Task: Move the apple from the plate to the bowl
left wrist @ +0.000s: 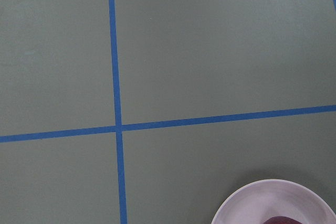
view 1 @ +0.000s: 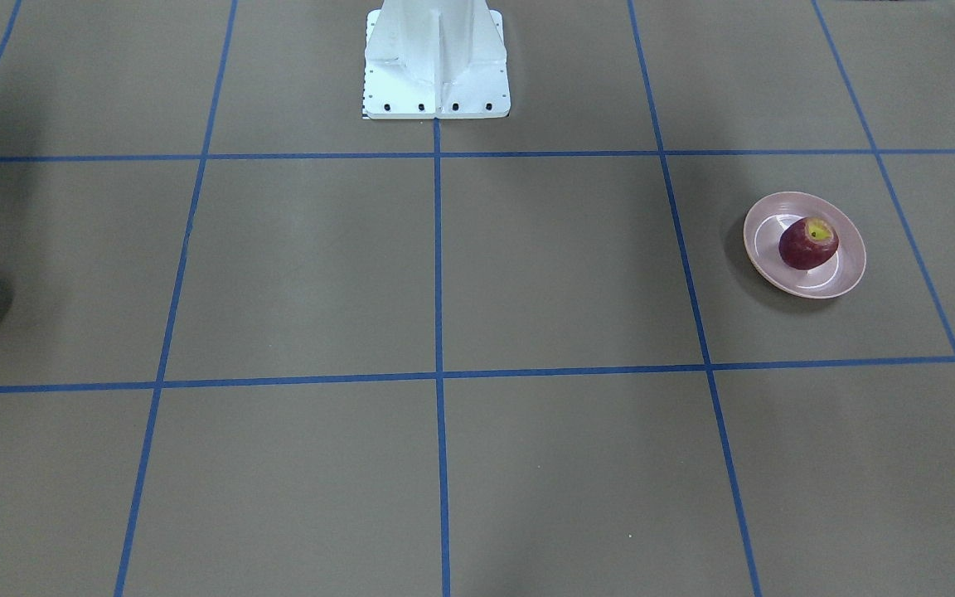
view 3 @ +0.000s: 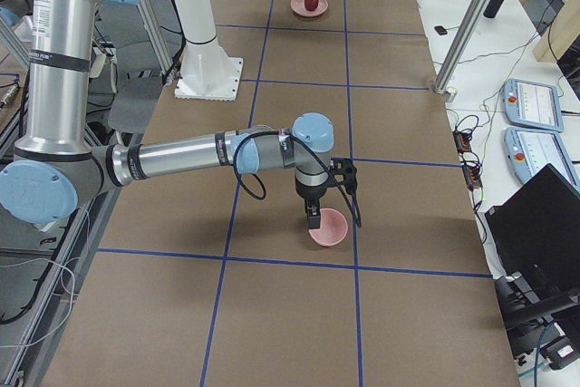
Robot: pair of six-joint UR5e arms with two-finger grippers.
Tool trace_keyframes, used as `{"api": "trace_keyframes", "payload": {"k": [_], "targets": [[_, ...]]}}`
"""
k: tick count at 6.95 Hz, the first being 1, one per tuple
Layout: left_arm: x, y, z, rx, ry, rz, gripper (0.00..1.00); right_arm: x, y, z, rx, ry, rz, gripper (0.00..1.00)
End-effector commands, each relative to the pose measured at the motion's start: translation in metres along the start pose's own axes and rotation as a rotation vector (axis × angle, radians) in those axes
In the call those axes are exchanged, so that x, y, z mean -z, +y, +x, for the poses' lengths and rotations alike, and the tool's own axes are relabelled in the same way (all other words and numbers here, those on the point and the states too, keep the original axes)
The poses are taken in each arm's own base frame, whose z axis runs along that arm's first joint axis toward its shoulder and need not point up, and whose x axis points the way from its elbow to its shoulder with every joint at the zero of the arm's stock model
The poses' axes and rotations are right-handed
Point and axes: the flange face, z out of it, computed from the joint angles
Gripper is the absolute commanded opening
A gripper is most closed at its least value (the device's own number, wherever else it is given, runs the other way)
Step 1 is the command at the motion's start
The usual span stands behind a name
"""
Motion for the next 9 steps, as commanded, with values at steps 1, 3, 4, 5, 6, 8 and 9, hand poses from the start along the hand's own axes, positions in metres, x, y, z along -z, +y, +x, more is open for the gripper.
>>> {"api": "trace_keyframes", "payload": {"k": [1,3,4,5,6,8,9], "targets": [[0.004,0.001,0.004,-0.010,0.009,0.007,0.98,-0.003,0.000,0.002,-0.003,0.001,-0.006,1.00],[0.012,0.002,0.011,-0.019,0.014,0.018,0.98,-0.013,0.001,0.010,-0.023,-0.007,-0.026,1.00],[0.009,0.011,0.006,-0.011,0.005,0.009,0.98,-0.013,0.000,0.010,-0.017,-0.011,-0.008,1.00],[0.010,0.011,0.007,-0.014,0.006,0.011,0.98,-0.014,0.001,0.009,-0.005,-0.027,0.003,1.00],[0.009,0.012,0.005,-0.012,0.004,0.010,0.98,-0.013,0.001,0.008,-0.001,-0.032,0.008,1.00],[0.009,0.013,0.005,-0.011,0.005,0.009,0.98,-0.011,0.000,0.003,0.014,-0.063,0.012,1.00],[0.010,0.013,0.006,-0.011,0.005,0.009,0.98,-0.011,0.000,0.004,0.025,-0.062,0.020,1.00]]}}
